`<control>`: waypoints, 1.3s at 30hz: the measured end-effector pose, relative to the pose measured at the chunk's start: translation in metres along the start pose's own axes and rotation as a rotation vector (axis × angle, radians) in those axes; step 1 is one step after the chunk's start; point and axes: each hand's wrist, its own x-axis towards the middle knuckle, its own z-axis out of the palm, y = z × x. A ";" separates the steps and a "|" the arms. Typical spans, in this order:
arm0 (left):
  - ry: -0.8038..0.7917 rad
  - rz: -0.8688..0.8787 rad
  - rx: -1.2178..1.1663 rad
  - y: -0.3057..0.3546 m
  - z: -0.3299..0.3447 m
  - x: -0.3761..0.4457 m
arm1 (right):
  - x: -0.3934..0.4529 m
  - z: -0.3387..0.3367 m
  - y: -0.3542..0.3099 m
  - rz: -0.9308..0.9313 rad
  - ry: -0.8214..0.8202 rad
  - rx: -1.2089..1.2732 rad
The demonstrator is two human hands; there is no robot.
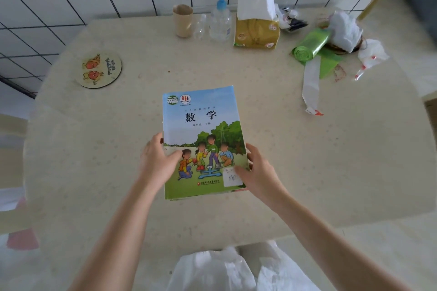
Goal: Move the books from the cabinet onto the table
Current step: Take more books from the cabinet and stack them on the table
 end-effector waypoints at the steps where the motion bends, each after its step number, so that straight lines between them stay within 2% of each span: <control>1: 0.038 0.030 0.036 0.001 0.002 0.000 | -0.002 -0.001 0.002 0.009 0.009 0.011; 6: 0.212 0.263 0.118 0.028 0.012 -0.016 | -0.011 -0.018 0.016 0.013 0.097 0.048; 10: 0.173 0.428 0.095 0.057 0.032 -0.028 | -0.026 -0.040 0.033 -0.022 0.200 0.053; 17: -0.054 0.708 0.137 0.117 0.092 -0.064 | -0.073 -0.088 0.087 0.019 0.437 0.193; 24: -0.313 0.961 0.080 0.156 0.185 -0.171 | -0.171 -0.124 0.185 0.134 0.642 0.330; 32: -0.684 1.052 0.119 0.124 0.278 -0.354 | -0.316 -0.124 0.310 0.280 0.884 0.488; 39: -0.997 1.179 0.252 0.081 0.350 -0.497 | -0.448 -0.100 0.403 0.467 1.117 0.641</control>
